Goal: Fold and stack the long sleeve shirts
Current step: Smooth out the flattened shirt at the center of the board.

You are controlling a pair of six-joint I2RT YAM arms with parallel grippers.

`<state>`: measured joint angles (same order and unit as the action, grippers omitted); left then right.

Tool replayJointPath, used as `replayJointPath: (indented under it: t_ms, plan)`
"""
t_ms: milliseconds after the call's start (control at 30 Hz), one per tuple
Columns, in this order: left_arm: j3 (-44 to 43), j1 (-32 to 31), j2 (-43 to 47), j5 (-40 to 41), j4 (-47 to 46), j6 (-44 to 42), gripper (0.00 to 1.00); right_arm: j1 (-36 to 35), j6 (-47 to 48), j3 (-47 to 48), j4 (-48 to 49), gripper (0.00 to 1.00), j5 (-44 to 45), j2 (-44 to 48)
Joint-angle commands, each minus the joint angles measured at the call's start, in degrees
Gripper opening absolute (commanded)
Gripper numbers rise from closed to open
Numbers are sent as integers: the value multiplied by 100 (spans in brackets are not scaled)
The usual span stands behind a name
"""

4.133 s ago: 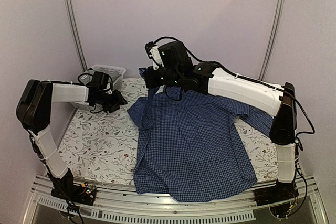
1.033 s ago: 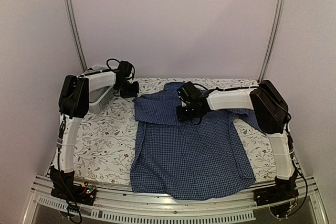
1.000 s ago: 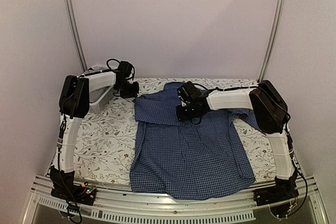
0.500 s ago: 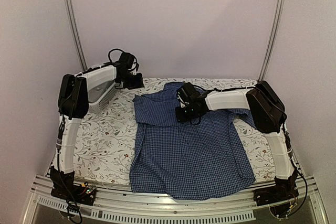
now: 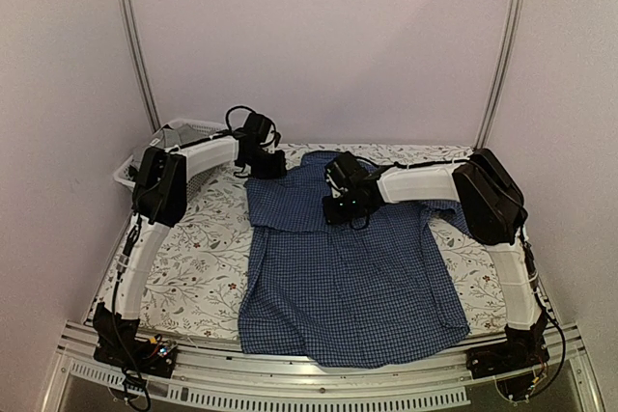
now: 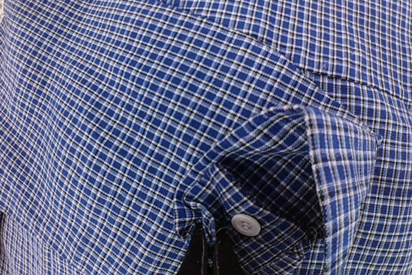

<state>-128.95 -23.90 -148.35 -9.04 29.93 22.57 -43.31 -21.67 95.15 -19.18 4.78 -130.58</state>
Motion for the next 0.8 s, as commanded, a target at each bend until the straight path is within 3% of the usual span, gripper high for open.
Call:
replayJointPath:
  t_ms: [0,333,567,767]
  plan:
    - [397,-134,225,-170,-53,-3,17,28,-4,-119,-100,0,-53,68]
    - [927,-246,425,-54,-72,142,13,33,-84,-317,-1,0,-121,94]
    - [-265,-27,-486,67,420,233,14,26,-110,-415,-2,0,-134,262]
    - [-776,253,-1018,-336,209,419,16,33,-62,-272,8,0,-217,408]
